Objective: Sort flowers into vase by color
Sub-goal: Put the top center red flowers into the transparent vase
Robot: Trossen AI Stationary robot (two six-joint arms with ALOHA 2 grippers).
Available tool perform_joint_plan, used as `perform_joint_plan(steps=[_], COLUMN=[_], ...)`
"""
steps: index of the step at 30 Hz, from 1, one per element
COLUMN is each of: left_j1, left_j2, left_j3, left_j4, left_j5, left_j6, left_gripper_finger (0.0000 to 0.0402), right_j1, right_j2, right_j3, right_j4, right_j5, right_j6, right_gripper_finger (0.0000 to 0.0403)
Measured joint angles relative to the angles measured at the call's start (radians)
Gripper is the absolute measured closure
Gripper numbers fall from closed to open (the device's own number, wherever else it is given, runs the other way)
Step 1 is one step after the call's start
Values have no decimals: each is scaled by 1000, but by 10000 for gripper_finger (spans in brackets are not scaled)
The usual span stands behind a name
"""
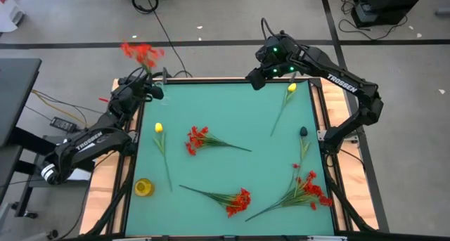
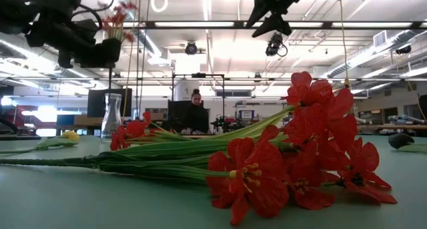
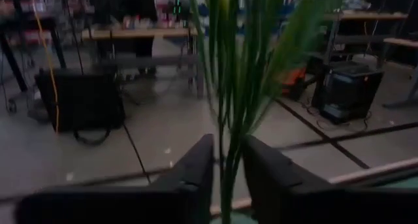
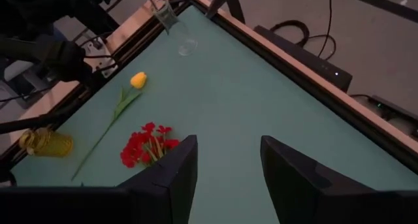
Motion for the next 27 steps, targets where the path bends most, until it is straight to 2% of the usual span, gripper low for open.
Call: perform_joint_plan(steps=[5, 9, 12, 18, 22, 27], left_j1=[0, 0, 0, 0, 0, 0], left_j2=[43, 42, 43, 89, 137, 203], left_j3=[-1, 46, 148, 426, 598, 753], left_j4=[-19, -59, -228, -707, -917, -1030], left_j5=[-6, -12, -12, 0, 9, 8], left_j6=[-41, -95, -108, -130, -123, -82], left_gripper_finger=[232, 201, 192, 185, 176, 152], right_j1=[0, 0, -7, -18, -9, 7], right_j2=[0, 0, 0, -3, -1, 0], right_j3=[0, 0, 0, -28, -147, -364], right_j4=[-24, -47, -104, -312, -347, -231], right_j5=[8, 11, 10, 38, 31, -54], right_j6=[18, 50, 86, 118, 163, 210], right_gripper_finger=[205, 202, 203, 203, 203, 203])
